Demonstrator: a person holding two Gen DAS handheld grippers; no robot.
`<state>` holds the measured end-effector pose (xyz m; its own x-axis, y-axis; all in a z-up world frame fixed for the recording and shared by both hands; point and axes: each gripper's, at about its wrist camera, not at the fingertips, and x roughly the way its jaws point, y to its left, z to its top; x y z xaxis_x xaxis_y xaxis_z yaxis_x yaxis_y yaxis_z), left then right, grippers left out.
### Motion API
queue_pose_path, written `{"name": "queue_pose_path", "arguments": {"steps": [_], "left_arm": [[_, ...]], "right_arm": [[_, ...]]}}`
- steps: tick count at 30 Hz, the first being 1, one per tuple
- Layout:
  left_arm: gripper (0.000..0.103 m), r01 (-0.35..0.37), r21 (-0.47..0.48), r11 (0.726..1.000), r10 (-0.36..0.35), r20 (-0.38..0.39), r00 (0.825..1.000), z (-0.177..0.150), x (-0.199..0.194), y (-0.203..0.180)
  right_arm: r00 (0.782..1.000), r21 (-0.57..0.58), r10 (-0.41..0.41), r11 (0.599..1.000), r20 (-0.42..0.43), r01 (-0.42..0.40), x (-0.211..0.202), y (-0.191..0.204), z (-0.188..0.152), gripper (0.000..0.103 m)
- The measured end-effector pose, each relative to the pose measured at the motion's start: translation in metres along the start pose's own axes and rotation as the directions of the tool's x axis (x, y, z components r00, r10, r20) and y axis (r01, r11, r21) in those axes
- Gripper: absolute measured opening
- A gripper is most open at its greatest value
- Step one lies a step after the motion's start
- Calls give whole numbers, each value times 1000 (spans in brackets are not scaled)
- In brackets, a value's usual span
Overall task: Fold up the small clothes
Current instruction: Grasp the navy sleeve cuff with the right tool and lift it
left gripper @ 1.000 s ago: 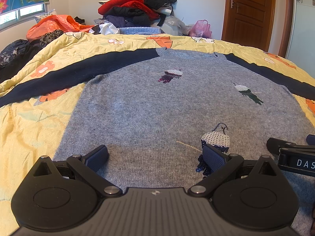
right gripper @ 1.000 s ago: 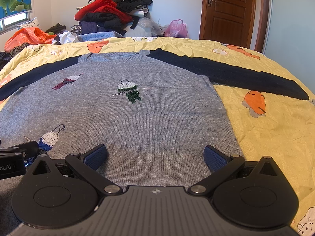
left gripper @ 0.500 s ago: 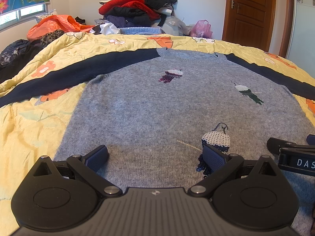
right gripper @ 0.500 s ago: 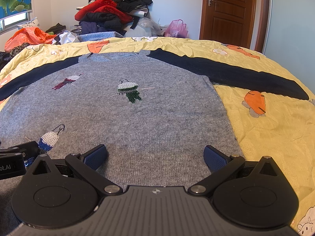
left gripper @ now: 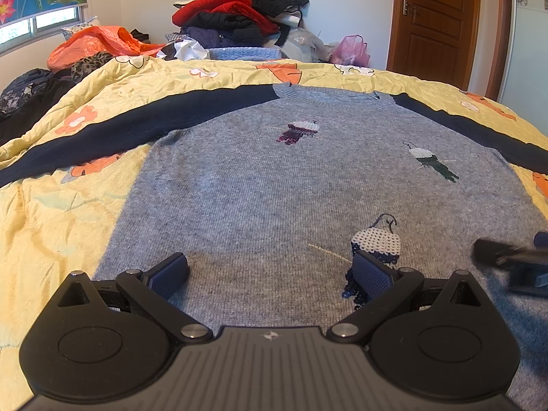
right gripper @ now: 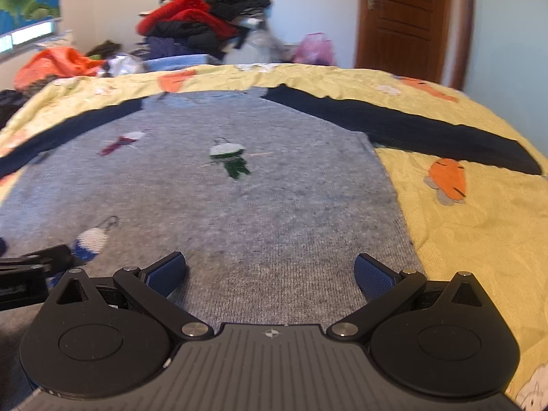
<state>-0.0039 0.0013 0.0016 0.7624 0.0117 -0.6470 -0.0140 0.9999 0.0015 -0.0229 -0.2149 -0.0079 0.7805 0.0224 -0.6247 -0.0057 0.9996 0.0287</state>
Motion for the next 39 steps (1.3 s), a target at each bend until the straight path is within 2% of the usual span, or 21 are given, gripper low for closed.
{"name": "queue_pose_path", "arguments": {"steps": [2, 4, 6, 8, 9, 11, 13, 14, 16, 18, 21, 23, 25, 27, 29, 30, 34, 36, 37, 39], "left_arm": [[103, 1, -3, 1000, -1, 0, 1000, 0, -1, 2], [103, 0, -3, 1000, 0, 0, 1000, 0, -1, 3], [103, 1, -4, 1000, -1, 0, 1000, 0, -1, 3], [103, 1, -3, 1000, -1, 0, 1000, 0, -1, 2], [103, 1, -3, 1000, -1, 0, 1000, 0, -1, 2], [103, 0, -3, 1000, 0, 0, 1000, 0, -1, 2], [103, 0, -3, 1000, 0, 0, 1000, 0, -1, 2], [103, 0, -3, 1000, 0, 0, 1000, 0, -1, 2], [103, 0, -3, 1000, 0, 0, 1000, 0, -1, 2], [103, 0, -3, 1000, 0, 0, 1000, 0, -1, 2], [103, 0, -3, 1000, 0, 0, 1000, 0, -1, 2], [103, 0, -3, 1000, 0, 0, 1000, 0, -1, 3], [103, 0, -3, 1000, 0, 0, 1000, 0, -1, 3], [103, 0, -3, 1000, 0, 1, 1000, 0, -1, 3], [103, 0, -3, 1000, 0, 0, 1000, 0, -1, 3], [103, 1, -3, 1000, -1, 0, 1000, 0, -1, 3], [103, 1, -3, 1000, -1, 0, 1000, 0, -1, 2], [103, 1, -3, 1000, -1, 0, 1000, 0, -1, 2], [103, 1, -3, 1000, -1, 0, 1000, 0, -1, 2], [103, 1, -3, 1000, -1, 0, 1000, 0, -1, 2]], "right_arm": [[996, 19, 85, 996, 33, -86, -15, -12, 6, 103], [982, 96, 139, 984, 126, -152, -28, -51, 18, 103], [958, 213, 170, 952, 229, -220, -41, -106, 31, 103], [935, 390, 175, 873, 310, -293, -40, -173, 43, 103], [936, 502, 150, 811, 318, -300, -36, -207, 47, 103], [954, 696, 80, 667, 289, -266, -23, -273, 52, 101], [963, 797, 35, 554, 265, -240, -11, -326, 52, 95], [969, 821, 16, 528, 245, -217, -5, -345, 53, 90], [983, 850, -50, 511, 179, -129, 6, -371, 56, 84], [988, 861, -89, 505, 129, -68, 16, -386, 58, 84], [990, 857, -94, 513, 108, -45, 35, -394, 59, 82], [990, 865, -99, 501, 96, -33, 44, -399, 59, 75], [988, 850, -108, 525, 112, -39, 50, -399, 60, 70], [985, 832, -122, 554, 119, -32, 56, -396, 60, 58], [988, 813, -125, 582, 92, -2, 58, -401, 63, 16], [988, 801, -134, 599, 75, 20, 58, -399, 64, 12], [972, 759, -181, 652, 147, 6, 48, -388, 72, 12], [960, 694, -186, 720, 208, -11, 39, -362, 88, 12], [957, 650, -162, 759, 242, -36, 34, -342, 97, 12], [954, 550, -51, 825, 297, -127, 29, -290, 114, 12]]}}
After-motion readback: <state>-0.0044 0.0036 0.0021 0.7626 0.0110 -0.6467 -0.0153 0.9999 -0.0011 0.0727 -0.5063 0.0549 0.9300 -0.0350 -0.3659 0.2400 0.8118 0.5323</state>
